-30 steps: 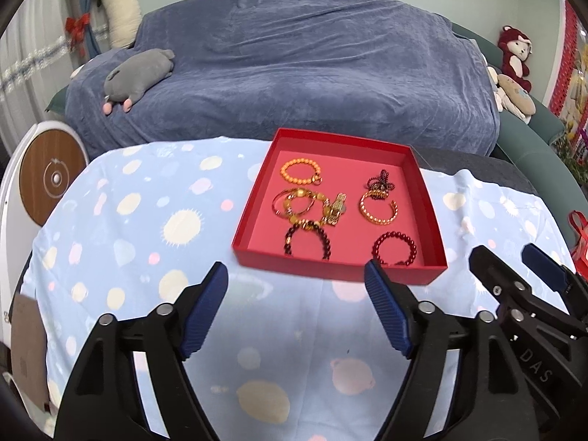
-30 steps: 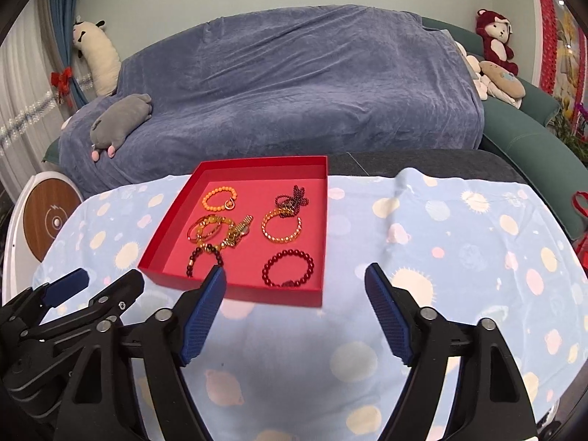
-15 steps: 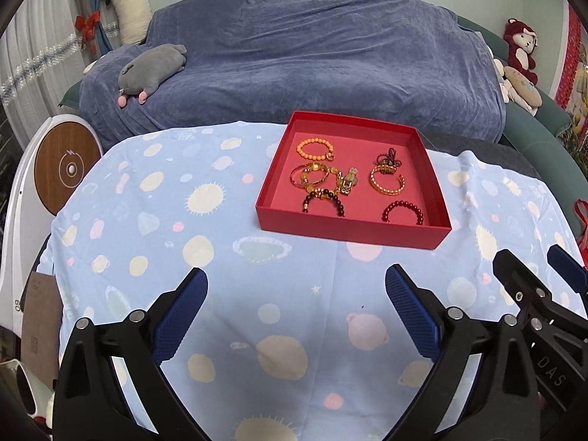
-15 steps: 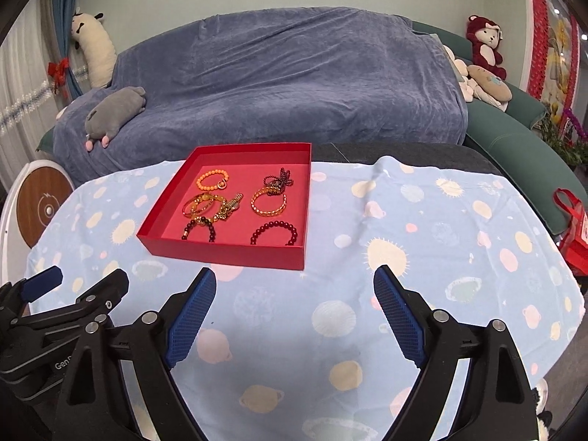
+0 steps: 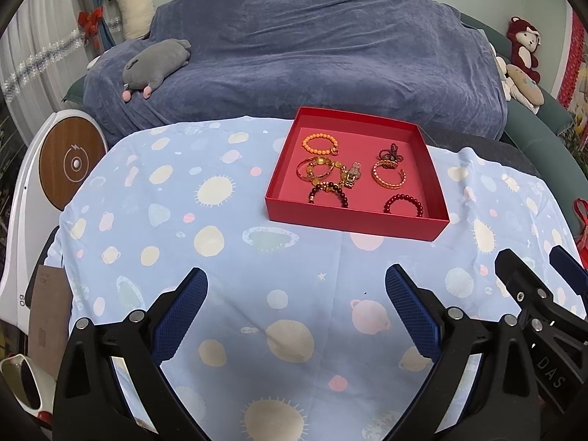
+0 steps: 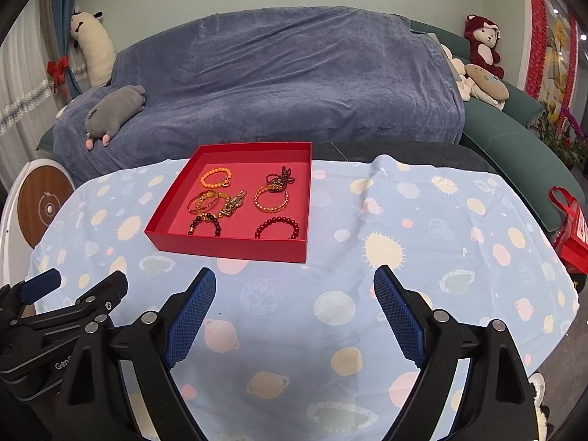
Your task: Organize jewelry
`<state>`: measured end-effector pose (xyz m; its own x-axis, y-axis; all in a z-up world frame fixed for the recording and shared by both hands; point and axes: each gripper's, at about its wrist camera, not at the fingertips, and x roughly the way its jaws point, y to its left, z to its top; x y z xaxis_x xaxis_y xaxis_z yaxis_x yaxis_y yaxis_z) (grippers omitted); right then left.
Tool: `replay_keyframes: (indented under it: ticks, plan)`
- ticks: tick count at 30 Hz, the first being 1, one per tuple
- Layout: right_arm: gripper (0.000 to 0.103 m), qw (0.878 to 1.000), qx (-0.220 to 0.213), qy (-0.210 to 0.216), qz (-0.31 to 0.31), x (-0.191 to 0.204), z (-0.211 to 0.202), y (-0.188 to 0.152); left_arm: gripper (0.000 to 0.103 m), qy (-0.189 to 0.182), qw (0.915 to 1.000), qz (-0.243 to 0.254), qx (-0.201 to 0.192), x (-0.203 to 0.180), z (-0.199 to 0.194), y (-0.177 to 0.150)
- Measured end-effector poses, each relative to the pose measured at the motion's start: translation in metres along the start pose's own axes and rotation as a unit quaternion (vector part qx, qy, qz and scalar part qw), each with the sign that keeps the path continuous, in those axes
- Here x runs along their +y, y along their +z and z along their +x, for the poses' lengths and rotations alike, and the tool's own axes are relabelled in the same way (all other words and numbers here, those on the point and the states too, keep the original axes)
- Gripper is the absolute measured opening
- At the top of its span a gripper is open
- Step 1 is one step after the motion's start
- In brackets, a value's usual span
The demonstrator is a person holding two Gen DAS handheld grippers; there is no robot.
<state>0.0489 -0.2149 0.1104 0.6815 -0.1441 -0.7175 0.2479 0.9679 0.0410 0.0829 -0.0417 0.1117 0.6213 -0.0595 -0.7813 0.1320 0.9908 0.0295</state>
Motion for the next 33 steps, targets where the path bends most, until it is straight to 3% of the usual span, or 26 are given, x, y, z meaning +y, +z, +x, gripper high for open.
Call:
replay_keyframes:
  ticks: [33]
  plan:
    - [0.084, 1.0, -0.005, -0.007, 0.001, 0.005, -0.006, 0.022, 0.093, 0.015, 0.9997, -0.018, -0.009, 0.002, -0.009, 0.017]
